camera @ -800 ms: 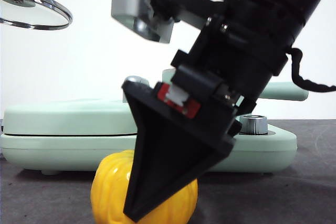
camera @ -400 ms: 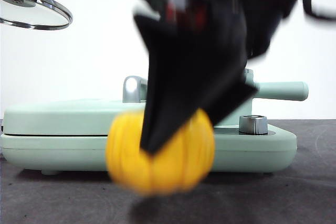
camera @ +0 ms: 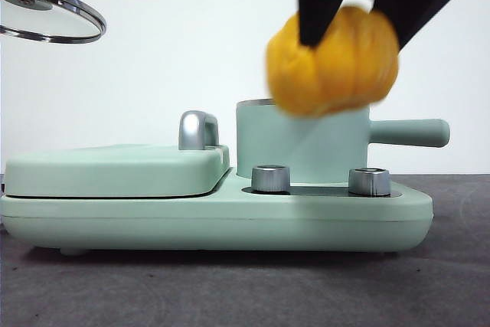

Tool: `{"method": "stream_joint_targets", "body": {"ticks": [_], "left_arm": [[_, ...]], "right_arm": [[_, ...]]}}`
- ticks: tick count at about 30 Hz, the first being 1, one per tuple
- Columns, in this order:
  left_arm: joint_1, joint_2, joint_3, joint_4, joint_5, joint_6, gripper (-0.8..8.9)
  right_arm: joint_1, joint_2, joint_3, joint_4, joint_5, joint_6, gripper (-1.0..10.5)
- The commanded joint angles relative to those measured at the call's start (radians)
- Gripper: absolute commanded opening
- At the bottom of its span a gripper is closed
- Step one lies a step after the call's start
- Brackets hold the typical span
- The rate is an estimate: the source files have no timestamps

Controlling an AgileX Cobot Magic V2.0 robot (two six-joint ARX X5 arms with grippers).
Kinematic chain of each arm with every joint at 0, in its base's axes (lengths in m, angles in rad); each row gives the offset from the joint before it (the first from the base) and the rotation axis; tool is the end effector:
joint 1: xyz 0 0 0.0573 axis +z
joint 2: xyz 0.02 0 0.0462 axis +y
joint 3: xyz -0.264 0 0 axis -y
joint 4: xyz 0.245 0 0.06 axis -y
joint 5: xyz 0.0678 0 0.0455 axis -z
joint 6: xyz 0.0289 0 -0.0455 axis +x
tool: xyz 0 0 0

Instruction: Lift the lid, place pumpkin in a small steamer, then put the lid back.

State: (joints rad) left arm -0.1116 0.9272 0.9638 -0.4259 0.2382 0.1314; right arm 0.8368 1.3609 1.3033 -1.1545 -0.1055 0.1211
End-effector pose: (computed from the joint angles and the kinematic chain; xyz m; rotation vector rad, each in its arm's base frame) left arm 0.1910 -0.0283 0.3472 0.1037 0.3671 -0.3704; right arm 0.1631 0.1854 0.3171 -0.3483 1.2128 0.7453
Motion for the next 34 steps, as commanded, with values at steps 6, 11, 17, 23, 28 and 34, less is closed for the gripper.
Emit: {"method": "stream_joint_targets", "body": {"ticks": [6,11,17,23,28,34], "left_arm": [[0.0,-0.001,0.012,0.048,0.006,-0.048,0.1],[0.0,-0.001,0.012,0.06,0.006,-0.047,0.1],[0.0,-0.001,0.012,0.06,0.006,-0.047,0.1],[0.0,-0.001,0.012,0.06,0.006,-0.047,0.1],[0.0,-0.001,0.012,0.06,0.006,-0.047,0.1],[0.0,-0.001,0.012,0.06,0.006,-0.047,0.1]], "right_arm": [[-0.171,0.068,0.181,-0.011,-0.028,-0.047,3.6],[-0.246,0.178,0.306,-0.009,-0.025,-0.096,3.6],[-0.292,0.324,0.47,-0.001,-0.021,-0.132,3.6],[-0.303,0.45,0.586,0.001,0.001,-0.157,3.6],[-0.304,0.526,0.597,-0.003,0.031,-0.167,3.6],[-0.304,0.601,0.597,0.018,0.048,-0.208,3.6]]}}
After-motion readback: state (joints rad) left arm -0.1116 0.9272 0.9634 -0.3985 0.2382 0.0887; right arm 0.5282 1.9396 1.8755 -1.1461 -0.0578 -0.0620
